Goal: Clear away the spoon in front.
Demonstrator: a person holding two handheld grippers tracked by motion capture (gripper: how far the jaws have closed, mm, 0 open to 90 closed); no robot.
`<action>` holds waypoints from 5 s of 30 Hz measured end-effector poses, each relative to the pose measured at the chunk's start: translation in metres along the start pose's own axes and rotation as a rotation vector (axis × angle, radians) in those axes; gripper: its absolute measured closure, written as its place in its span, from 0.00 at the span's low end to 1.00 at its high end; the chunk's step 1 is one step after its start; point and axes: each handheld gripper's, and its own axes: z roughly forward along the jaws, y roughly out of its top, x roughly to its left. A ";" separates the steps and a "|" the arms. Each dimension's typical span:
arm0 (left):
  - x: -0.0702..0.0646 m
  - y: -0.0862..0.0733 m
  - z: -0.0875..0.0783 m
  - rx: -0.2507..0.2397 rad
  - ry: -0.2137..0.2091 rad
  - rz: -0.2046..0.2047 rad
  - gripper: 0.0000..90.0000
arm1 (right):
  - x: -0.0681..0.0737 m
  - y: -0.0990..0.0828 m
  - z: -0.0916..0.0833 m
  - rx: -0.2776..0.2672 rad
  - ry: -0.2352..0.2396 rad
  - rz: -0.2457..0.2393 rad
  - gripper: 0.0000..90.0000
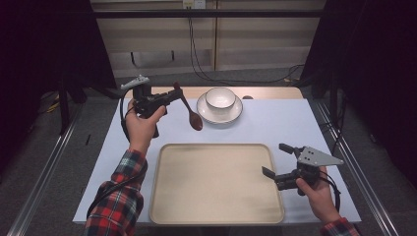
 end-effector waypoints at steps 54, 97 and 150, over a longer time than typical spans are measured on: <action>-0.030 -0.048 -0.042 0.118 -0.129 0.001 0.94 | 0.001 -0.001 0.001 0.009 -0.005 -0.009 0.00; -0.046 -0.091 -0.052 0.259 -0.209 -0.027 0.94 | 0.002 -0.002 0.005 0.019 -0.005 -0.006 0.00; -0.056 -0.115 -0.045 0.305 -0.153 0.079 0.83 | 0.009 0.001 0.008 0.019 0.018 -0.043 0.00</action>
